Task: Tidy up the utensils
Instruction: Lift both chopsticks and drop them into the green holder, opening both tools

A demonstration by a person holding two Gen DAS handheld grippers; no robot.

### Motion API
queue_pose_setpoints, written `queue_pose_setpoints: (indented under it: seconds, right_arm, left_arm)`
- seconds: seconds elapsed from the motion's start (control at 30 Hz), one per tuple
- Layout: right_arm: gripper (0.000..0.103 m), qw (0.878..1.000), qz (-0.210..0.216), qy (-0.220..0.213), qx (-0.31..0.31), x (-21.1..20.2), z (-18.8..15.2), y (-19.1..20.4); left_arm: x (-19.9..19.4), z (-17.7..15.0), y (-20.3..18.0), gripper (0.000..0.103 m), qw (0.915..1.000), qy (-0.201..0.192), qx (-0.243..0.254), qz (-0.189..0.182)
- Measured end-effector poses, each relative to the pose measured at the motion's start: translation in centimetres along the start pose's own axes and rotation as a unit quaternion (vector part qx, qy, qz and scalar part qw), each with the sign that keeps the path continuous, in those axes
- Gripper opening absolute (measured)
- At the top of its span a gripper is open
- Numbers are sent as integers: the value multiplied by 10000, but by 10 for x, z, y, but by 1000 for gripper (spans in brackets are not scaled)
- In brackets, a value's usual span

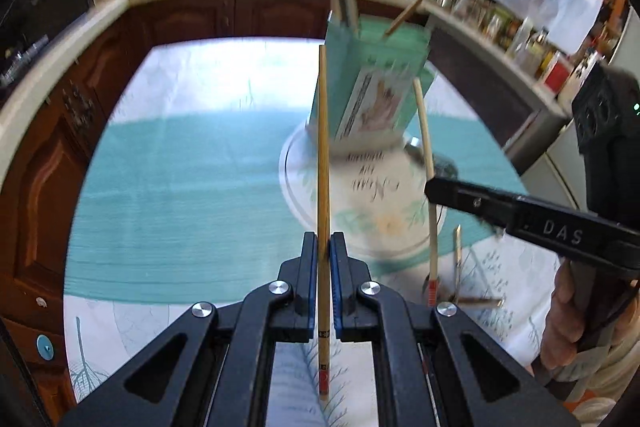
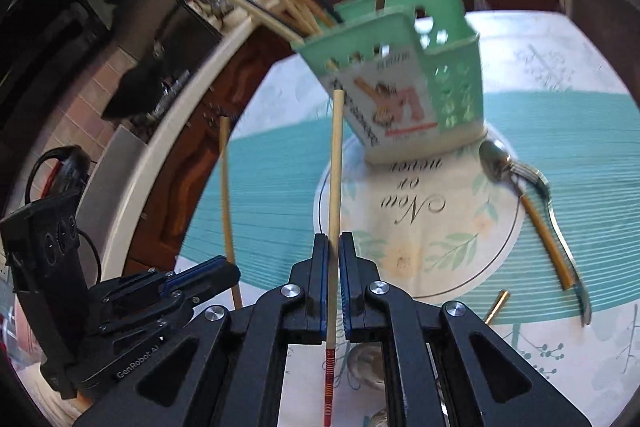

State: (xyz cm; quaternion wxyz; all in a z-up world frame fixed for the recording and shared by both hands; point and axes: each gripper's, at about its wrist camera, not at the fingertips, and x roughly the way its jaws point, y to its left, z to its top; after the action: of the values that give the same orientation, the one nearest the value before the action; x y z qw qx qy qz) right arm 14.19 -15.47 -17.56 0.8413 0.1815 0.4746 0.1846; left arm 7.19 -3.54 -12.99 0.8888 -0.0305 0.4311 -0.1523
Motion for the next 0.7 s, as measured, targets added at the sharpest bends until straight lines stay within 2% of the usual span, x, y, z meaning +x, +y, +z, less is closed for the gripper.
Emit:
queue_pose_setpoints:
  seconds: [0.07,0.17,0.27,0.37,0.5,0.7]
  right_arm:
    - [5,9997,46,-260,-15,-16,3,3]
    - [5,9971,7,-730,-190,-63,11,-8]
    - [5,9908,-72,-1276,-440,-96,28,3]
    - [5,9821,-114,-1755,-676,-132,58,10]
    - [5,9673,-206,-2345,-948,-165,99,24]
    - [5,9425,-268,-3139,-1110,-198,158,34]
  left_arm:
    - [-13,7,-10,4,9990,-434,67,36]
    - [-31,20,-18,4,9958,-881,232,80]
    - [-42,39,-36,4,9902,-1310,475,95]
    - [-50,67,-49,4,9837,-1666,675,58]
    - [-66,115,-58,4,9749,-2127,655,-40]
    - [-57,166,-63,4,9631,-2630,540,-163]
